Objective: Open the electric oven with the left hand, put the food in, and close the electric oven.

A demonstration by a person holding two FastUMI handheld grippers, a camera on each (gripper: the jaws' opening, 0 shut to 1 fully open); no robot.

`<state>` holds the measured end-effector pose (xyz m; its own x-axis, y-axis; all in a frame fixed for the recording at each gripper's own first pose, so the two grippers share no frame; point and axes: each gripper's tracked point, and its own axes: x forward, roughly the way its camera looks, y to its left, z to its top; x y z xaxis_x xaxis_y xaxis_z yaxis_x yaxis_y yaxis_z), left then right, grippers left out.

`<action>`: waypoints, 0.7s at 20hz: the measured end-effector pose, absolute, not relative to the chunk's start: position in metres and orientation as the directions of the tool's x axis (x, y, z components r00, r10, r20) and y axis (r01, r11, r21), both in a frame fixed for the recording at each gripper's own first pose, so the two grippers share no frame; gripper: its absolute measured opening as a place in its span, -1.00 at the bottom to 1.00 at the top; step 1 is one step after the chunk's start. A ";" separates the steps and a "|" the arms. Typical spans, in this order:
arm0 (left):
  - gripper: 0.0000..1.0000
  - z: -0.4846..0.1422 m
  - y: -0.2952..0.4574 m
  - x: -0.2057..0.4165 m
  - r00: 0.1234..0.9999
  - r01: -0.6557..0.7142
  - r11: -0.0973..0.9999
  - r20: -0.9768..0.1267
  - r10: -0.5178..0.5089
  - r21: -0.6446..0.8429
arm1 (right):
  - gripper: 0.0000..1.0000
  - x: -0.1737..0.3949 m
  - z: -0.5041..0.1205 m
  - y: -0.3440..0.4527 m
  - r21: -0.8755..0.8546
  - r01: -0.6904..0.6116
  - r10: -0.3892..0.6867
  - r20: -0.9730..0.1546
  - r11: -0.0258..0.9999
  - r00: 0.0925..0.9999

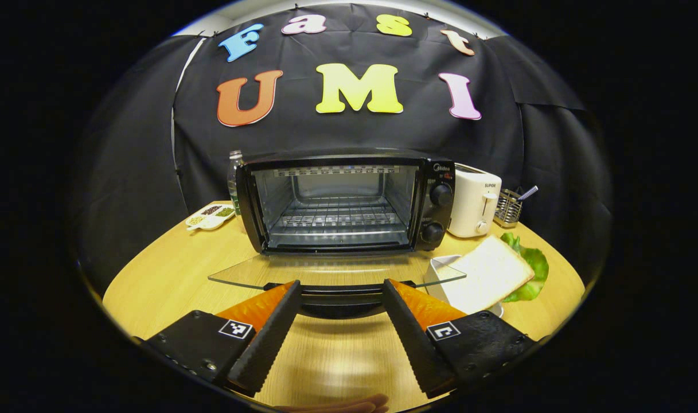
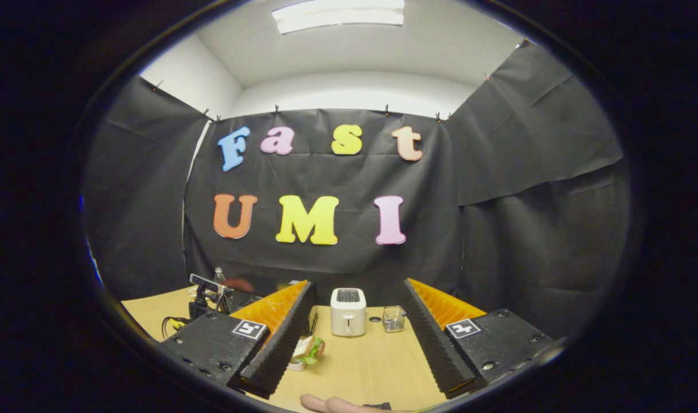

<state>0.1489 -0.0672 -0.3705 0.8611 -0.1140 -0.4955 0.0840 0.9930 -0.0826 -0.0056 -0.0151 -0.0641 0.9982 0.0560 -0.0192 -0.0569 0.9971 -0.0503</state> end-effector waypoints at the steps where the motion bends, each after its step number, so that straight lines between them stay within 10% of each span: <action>1: 0.90 -0.377 -0.068 0.147 0.857 0.084 0.993 -0.502 -0.115 -0.084 | 0.97 -0.005 -0.066 -0.017 -0.052 -0.052 0.051 -0.022 0.997 0.998; 8: 0.91 -0.412 -0.074 0.134 0.811 0.078 0.991 -0.571 -0.125 -0.106 | 0.97 0.005 -0.080 -0.014 -0.048 -0.049 0.047 -0.041 0.998 0.998; 9: 0.62 -0.416 -0.072 0.135 0.810 0.082 0.991 -0.572 -0.126 -0.102 | 0.97 0.007 -0.084 -0.013 -0.048 -0.052 0.049 -0.055 0.998 0.997; 10: 0.87 -0.416 -0.071 0.134 0.809 0.078 0.991 -0.574 -0.125 -0.106 | 0.97 0.011 -0.088 -0.012 -0.044 -0.053 0.050 -0.068 0.998 0.996; 14: 0.87 -0.395 -0.066 0.131 0.832 0.077 0.986 -0.535 -0.145 -0.148 | 0.97 0.033 -0.099 -0.013 -0.049 -0.053 0.047 -0.106 0.997 0.993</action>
